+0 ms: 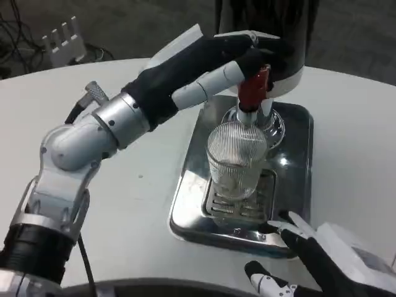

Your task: Grasp the cup under the faucet to collect the drink, then remove the cup.

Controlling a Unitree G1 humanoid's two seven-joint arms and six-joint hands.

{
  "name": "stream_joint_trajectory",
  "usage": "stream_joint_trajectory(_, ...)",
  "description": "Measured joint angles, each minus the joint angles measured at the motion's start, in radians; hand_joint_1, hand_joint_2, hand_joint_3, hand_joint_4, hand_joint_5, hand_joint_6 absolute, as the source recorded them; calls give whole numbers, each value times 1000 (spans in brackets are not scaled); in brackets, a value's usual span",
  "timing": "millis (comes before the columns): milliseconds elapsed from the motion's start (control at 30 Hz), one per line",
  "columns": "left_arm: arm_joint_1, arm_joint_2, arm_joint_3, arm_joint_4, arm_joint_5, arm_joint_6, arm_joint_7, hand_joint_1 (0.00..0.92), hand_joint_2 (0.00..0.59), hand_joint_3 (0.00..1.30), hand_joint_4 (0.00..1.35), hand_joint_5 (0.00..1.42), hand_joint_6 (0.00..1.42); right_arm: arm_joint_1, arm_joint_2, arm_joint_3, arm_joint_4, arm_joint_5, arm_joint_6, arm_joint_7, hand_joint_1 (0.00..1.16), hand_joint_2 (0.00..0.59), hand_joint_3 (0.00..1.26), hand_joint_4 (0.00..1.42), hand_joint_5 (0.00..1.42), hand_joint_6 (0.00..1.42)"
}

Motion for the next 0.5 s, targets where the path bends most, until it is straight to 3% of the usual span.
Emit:
stream_joint_trajectory(400, -20, -8, -50, 56, 55, -98, -13, 0, 90, 340, 347, 457, 547, -5, -3, -10, 0, 29, 11, -1, 304, 421, 197, 41, 87, 17)
stream_joint_trajectory(500, -31, -6, -61, 68, 84, -125, -13, 0, 90, 340, 347, 457, 544, -3, 8, -30, 4, 91, 30, -21, 304, 421, 197, 61, 116, 38)
